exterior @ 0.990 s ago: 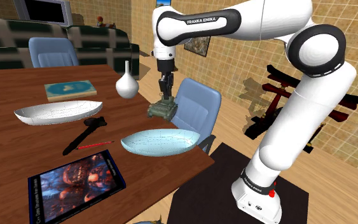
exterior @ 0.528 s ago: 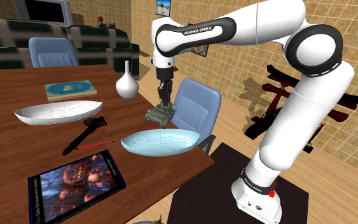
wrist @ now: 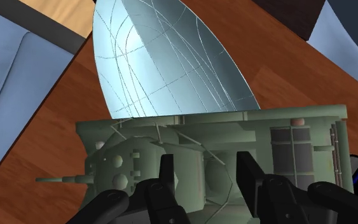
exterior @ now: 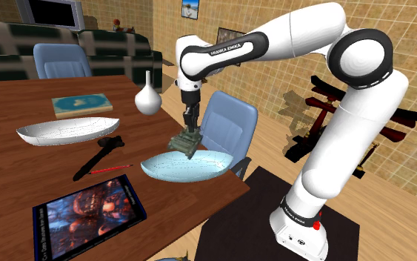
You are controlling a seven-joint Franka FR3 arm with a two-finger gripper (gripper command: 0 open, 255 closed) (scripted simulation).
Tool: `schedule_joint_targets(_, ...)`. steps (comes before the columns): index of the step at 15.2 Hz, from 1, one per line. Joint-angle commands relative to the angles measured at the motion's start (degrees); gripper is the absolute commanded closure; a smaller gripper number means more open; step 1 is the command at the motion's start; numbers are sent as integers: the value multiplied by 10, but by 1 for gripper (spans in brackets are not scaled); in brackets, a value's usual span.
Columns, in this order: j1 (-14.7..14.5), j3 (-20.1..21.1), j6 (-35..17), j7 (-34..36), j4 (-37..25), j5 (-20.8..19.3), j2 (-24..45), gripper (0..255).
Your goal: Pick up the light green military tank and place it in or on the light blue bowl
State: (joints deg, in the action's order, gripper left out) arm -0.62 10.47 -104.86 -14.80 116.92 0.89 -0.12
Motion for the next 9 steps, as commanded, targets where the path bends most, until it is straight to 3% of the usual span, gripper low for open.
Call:
schedule_joint_targets(1,0,0,-9,0,6,0,2,255)
schedule_joint_targets(8,0,0,-9,0,6,0,2,255)
schedule_joint_targets(9,0,0,-9,1,6,0,2,0)
